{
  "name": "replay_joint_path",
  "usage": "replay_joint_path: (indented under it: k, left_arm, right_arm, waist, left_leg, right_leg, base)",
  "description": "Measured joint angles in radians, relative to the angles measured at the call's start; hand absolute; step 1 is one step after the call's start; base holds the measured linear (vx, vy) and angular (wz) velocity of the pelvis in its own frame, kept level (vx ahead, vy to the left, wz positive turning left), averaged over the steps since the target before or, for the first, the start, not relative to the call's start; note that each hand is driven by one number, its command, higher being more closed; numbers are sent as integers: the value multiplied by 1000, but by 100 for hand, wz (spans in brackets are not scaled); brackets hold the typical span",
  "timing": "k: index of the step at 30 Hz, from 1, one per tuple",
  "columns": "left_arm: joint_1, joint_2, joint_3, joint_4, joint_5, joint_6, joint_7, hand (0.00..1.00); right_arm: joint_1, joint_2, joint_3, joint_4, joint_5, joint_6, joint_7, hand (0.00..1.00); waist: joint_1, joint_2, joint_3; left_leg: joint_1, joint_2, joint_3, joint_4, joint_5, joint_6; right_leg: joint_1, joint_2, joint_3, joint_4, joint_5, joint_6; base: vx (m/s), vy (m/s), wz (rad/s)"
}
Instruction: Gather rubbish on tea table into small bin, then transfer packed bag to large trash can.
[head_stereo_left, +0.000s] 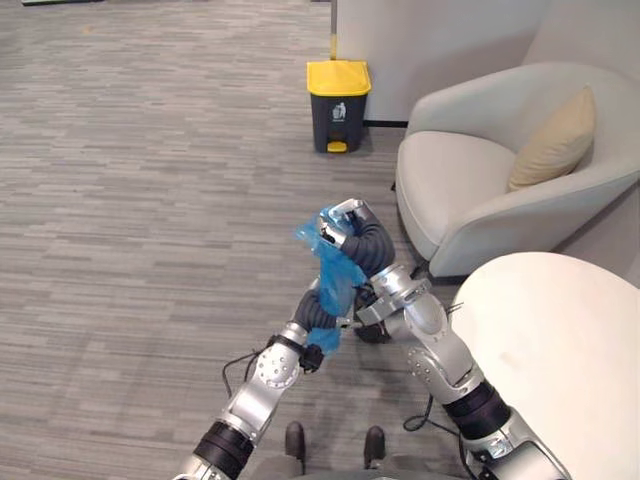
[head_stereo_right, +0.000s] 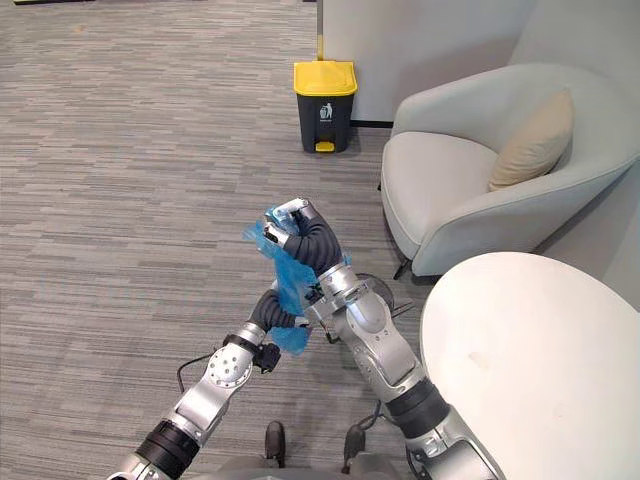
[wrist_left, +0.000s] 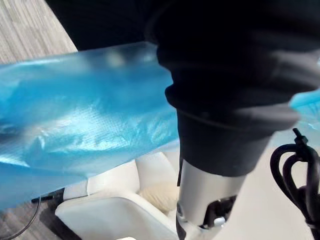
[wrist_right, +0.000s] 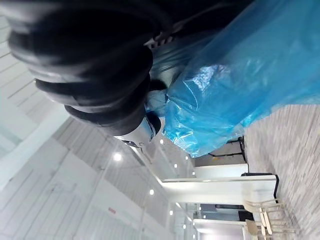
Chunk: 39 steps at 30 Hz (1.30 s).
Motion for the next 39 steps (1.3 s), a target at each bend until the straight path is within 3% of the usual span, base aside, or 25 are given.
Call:
replay_joint_path:
  k: [8, 9, 14, 23, 24, 29, 35, 39]
  left_arm:
    - [-78, -38, 1, 51, 58, 13, 133, 0]
    - [-90, -44, 1, 58, 58, 19, 150, 100]
    - [-126, -49, -1, 88, 58, 33, 189, 100]
    - [-184, -47, 0, 125, 11, 62, 202, 100]
    - [-184, -47, 1, 125, 3, 62, 201, 100]
    - [-182, -46, 6, 121, -64, 63, 171, 100]
    - [-97, -49, 51, 17, -109, 63, 131, 100]
    - [23, -52, 156, -44, -142, 63, 101, 100]
  right_arm:
    - [-65, 14, 121, 18, 44, 8, -34, 100]
    - [-81, 33, 136, 44, 54, 9, -36, 100]
    - [-86, 73, 163, 86, 68, 9, -63, 100]
    - [-144, 76, 255, 126, 68, 9, -74, 100]
    - [-144, 76, 254, 126, 68, 8, -73, 0]
    - [-143, 76, 248, 150, 14, 8, -31, 0]
    - [-27, 74, 172, 149, -193, 6, -10, 0]
    - [90, 4, 39, 66, -432, 6, -37, 0]
  waist:
    - [7, -10, -28]
    - [9, -11, -29]
    - [26, -17, -35]
    - [25, -18, -37]
    - [24, -19, -37]
    - [22, -19, -37]
    - [20, -33, -46]
    - [20, -37, -49]
  left_leg:
    - [-7, 33, -29, -3, 17, -28]
    - [-7, 35, -30, -3, 18, -32]
    - [-10, 51, -34, -3, 21, -43]
    - [-16, 55, -40, -2, 30, -49]
    - [-16, 55, -40, -2, 30, -49]
    - [-13, 55, -32, -1, 30, -49]
    - [-13, 55, -30, -3, 29, -49]
    - [-10, 51, -27, -5, 29, -49]
  right_leg:
    - [25, 37, -25, -48, 10, -15]
    - [28, 42, -26, -53, 11, -16]
    - [33, 59, -28, -67, 15, -21]
    - [35, 71, -32, -84, 27, -39]
    - [35, 71, -31, -84, 27, -40]
    - [35, 71, -23, -84, 28, -40]
    - [35, 71, -20, -84, 27, -39]
    - [36, 67, -18, -84, 26, -38]
  base:
    - [-22, -21, 8]
    - [-44, -18, 3]
    - [-6, 0, 0]
    - [0, 25, 0]
    - [-1, 56, -2]
    - [-7, 50, -4]
    - [0, 49, -1]
    - [-6, 51, -1]
